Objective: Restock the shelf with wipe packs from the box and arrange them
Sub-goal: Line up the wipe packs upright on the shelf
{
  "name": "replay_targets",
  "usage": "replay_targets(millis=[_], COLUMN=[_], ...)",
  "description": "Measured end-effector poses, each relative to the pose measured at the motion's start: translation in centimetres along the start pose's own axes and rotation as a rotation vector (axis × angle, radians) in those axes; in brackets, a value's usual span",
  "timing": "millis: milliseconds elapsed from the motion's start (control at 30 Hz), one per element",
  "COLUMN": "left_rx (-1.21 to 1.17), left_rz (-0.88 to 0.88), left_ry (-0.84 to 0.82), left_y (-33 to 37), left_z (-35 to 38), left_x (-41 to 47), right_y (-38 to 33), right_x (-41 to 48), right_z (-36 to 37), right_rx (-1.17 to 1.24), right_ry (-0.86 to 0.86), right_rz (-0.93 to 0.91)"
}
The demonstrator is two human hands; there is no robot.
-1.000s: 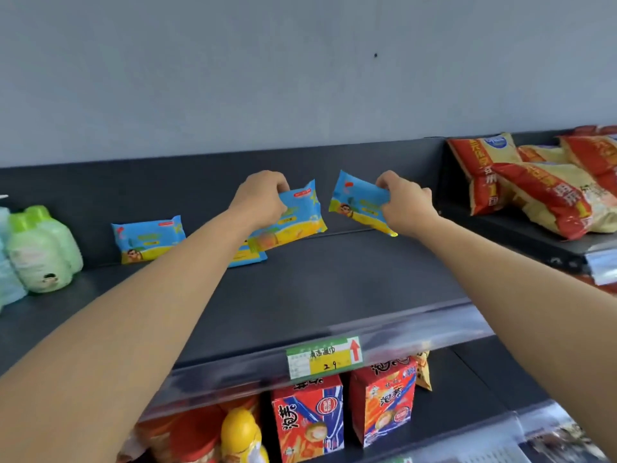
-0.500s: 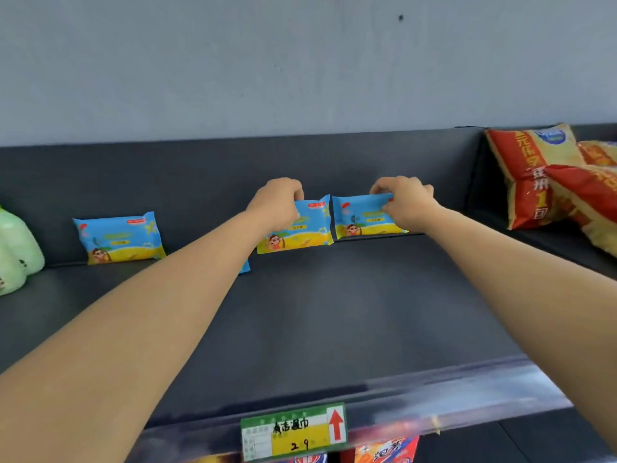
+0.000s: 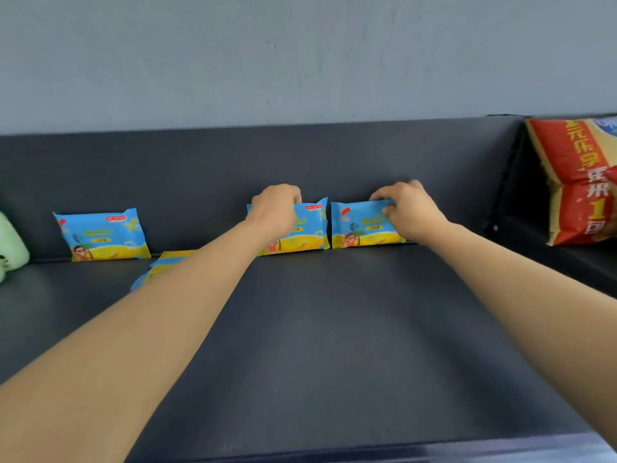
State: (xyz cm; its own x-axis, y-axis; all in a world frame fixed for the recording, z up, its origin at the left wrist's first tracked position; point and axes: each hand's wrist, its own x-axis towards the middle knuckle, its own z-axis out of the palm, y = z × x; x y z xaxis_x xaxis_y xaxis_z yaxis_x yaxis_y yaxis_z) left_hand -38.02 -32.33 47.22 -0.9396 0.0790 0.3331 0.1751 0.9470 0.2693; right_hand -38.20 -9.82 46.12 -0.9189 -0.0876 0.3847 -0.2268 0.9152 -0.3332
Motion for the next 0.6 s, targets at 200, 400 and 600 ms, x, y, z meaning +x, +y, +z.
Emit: replay_targets(millis=[200, 400, 600], left_rx=[0.179, 0.353, 0.228], left_rz=[0.088, 0.15, 0.149], left_ry=[0.19, 0.241, 0.215], left_y=[-0.2, 0.0, -0.4], left_z=[0.5, 0.9, -0.4], left_x=[-0.3, -1.0, -1.7], right_y=[-0.3, -1.6, -2.9], right_x=[-0.2, -0.9, -1.1], right_z=[0.2, 0.6, 0.1], right_rx=[-0.159, -0.236, -0.164], right_ry=[0.206, 0.223, 0.225], right_rz=[0.035, -0.05, -0.108])
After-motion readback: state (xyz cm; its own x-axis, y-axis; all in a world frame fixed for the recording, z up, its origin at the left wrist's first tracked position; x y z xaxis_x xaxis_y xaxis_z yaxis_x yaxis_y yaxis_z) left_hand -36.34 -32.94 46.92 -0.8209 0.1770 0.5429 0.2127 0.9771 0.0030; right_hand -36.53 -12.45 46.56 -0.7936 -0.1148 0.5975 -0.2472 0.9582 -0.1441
